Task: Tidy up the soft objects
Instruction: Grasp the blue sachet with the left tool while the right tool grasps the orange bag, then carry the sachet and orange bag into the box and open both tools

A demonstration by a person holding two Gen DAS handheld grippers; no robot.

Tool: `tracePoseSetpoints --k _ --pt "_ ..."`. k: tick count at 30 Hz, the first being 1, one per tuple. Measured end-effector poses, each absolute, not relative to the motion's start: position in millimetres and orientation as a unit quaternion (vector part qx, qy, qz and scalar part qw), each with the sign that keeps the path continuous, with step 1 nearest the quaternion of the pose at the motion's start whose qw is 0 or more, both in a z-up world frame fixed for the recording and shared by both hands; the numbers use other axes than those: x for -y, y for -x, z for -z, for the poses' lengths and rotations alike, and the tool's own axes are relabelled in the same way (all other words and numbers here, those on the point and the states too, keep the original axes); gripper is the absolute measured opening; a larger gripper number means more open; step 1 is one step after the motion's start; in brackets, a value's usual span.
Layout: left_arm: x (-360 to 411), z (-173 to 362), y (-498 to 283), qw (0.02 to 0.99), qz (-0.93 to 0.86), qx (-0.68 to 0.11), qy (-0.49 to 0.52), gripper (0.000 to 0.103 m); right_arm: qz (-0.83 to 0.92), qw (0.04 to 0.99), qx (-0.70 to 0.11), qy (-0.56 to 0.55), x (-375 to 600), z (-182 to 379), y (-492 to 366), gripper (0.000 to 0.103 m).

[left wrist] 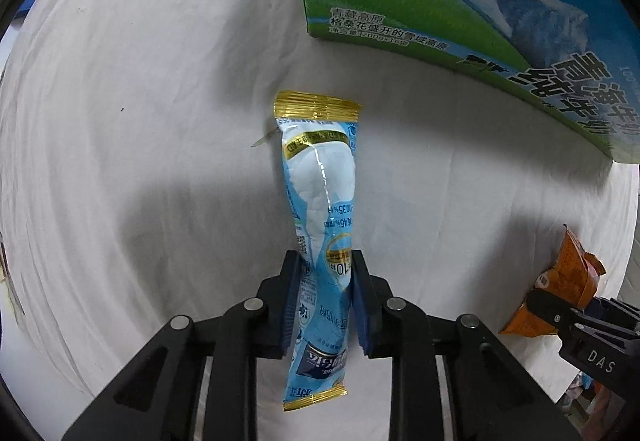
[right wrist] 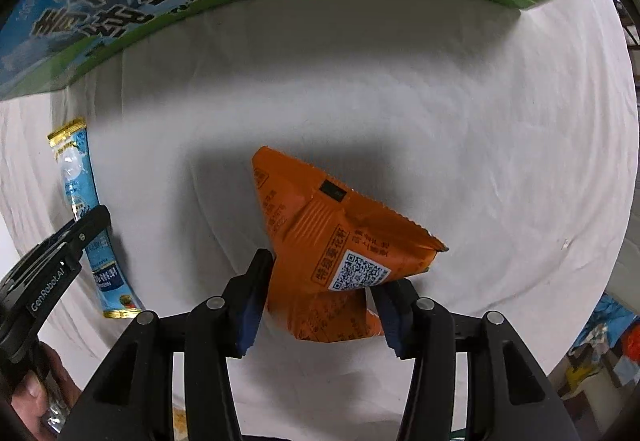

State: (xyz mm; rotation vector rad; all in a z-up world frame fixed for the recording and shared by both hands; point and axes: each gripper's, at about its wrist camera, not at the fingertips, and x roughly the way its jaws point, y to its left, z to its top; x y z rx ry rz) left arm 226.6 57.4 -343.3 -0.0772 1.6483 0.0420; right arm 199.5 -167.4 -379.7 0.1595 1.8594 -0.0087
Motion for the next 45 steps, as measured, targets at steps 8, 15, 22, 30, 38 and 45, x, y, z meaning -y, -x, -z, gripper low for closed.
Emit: tracePoseSetpoints --k 8,15,22,30,38,45 --pt "-59 344 -226 0.68 -0.022 -0.732 0.036 0.018 0.007 0.594 -0.803 -0.043 138 390 -221 0.05" --pt "-43 316 -212 0.693 0.003 -0.72 0.031 0.015 -0.01 0.611 -0.791 -0.041 131 368 -210 0.037" --pt "-11 258 -193 0.718 0.056 -0.692 0.047 0.01 -0.055 0.641 -0.765 -0.032 118 318 -205 0.037" --pt "3 197 -215 0.748 0.095 -0.656 0.039 0.009 -0.089 0.687 -0.721 -0.016 123 236 -210 0.037" --pt "-18 272 -203 0.659 0.072 -0.733 0.151 0.046 -0.063 0.677 -0.732 -0.04 158 262 -207 0.037" --pt "-5 349 -197 0.597 0.03 -0.787 0.151 0.046 -0.047 0.646 -0.761 -0.048 178 304 -183 0.037"
